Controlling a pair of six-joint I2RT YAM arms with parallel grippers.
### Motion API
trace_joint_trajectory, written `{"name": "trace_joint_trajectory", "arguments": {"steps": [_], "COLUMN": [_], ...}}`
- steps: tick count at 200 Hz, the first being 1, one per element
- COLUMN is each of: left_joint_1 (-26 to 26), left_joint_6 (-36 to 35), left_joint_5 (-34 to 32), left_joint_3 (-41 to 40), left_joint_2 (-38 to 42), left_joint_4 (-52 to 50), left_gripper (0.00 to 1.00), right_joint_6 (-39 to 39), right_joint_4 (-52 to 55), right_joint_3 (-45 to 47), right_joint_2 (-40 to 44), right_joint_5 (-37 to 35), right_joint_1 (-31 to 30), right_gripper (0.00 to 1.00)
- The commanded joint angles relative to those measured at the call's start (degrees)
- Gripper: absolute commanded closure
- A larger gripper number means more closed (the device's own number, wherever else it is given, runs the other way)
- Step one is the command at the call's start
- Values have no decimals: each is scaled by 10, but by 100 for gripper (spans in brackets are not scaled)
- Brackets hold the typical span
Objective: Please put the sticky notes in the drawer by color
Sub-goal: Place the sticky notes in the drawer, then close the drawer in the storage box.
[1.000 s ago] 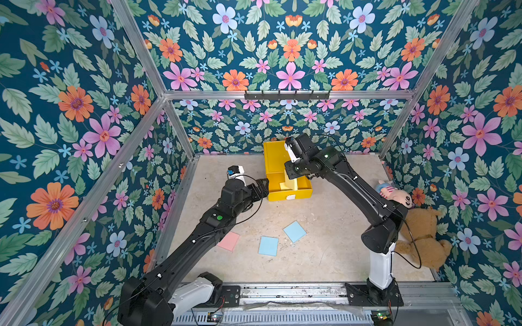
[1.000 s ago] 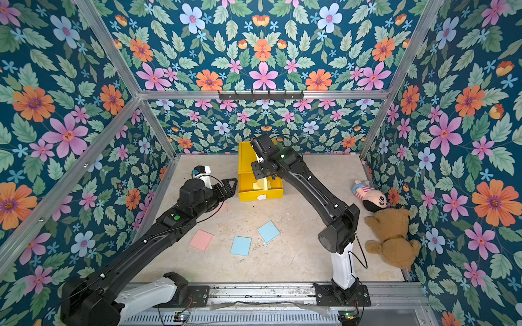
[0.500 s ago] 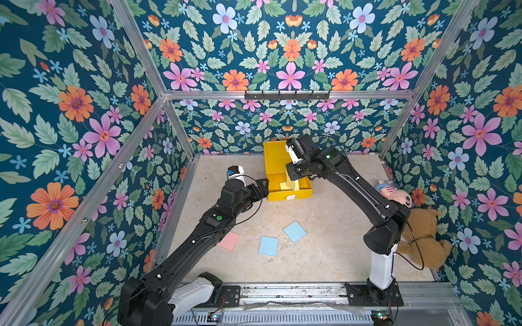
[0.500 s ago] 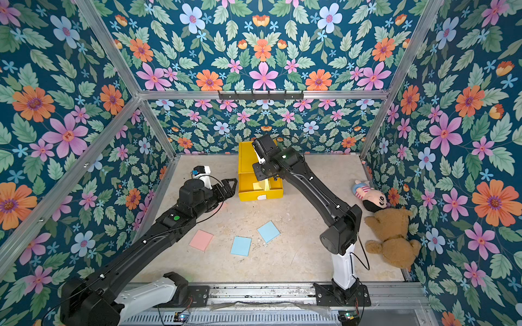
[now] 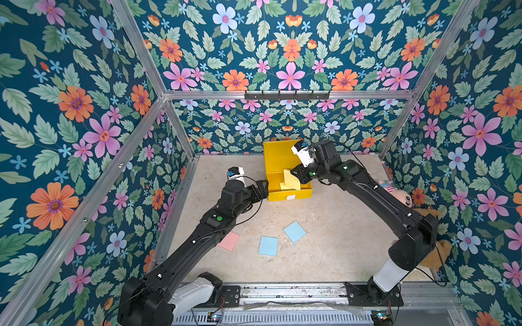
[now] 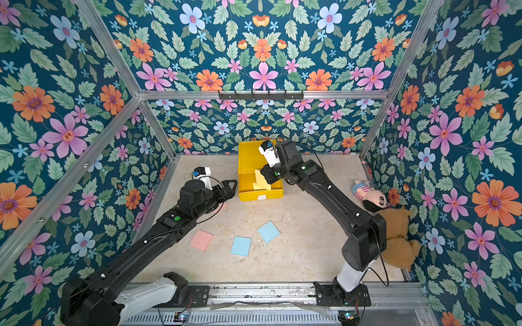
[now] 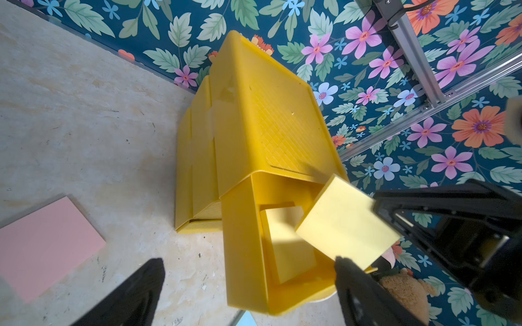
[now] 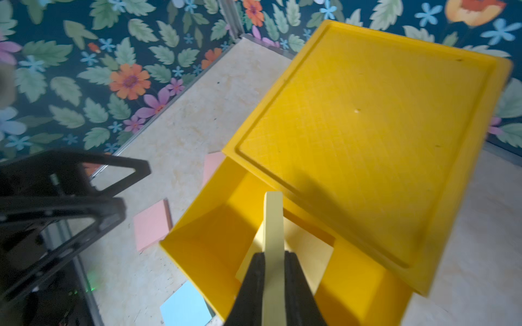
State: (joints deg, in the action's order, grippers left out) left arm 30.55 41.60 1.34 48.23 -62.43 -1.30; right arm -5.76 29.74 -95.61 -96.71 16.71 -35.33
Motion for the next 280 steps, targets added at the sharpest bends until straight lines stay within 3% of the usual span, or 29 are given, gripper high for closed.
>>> {"name": "trace_joint_trajectory", "arguments": {"steps": [1,49,110,149,171,196,230,261,280], "left_joint_1": [-1,-2,-4,-6,-7,-7,-8,-12,-20], "left_joint_6": [-3,-4,-6,-9,-8,-9,-8,-22,-29], "left_joint_5": [2,3,-1,0,2,4,6,-10,-26], "left_joint_3": [1,4,1,2,4,6,11,44,86], "left_joint_2": [0,0,6,8,10,8,-3,-26,-60], "left_joint_4": [13,13,6,3,3,6,11,5,-14], "left_gripper": [0,0,0,0,0,0,0,0,0], "right_joint_6": [-37,-96,-88,-69,-65,-61,-10,19,78], "right_joint_4": [-61,-24,-16,-7,-4,-10,-41,-137,-171], "right_joint_3": [-10,-31,-38,-55,-66,-64,-20,156,246], "right_joint_2": [-4,-40,-76,-75,-55,-24,29,142,211], "right_joint_5": [70,123,135,89,54,19,-48,-229,-249], "right_joint_1": [5,9,21,28,28,28,23,-40,-61], "right_gripper": [100,100,100,47,34,28,27,25,25]}}
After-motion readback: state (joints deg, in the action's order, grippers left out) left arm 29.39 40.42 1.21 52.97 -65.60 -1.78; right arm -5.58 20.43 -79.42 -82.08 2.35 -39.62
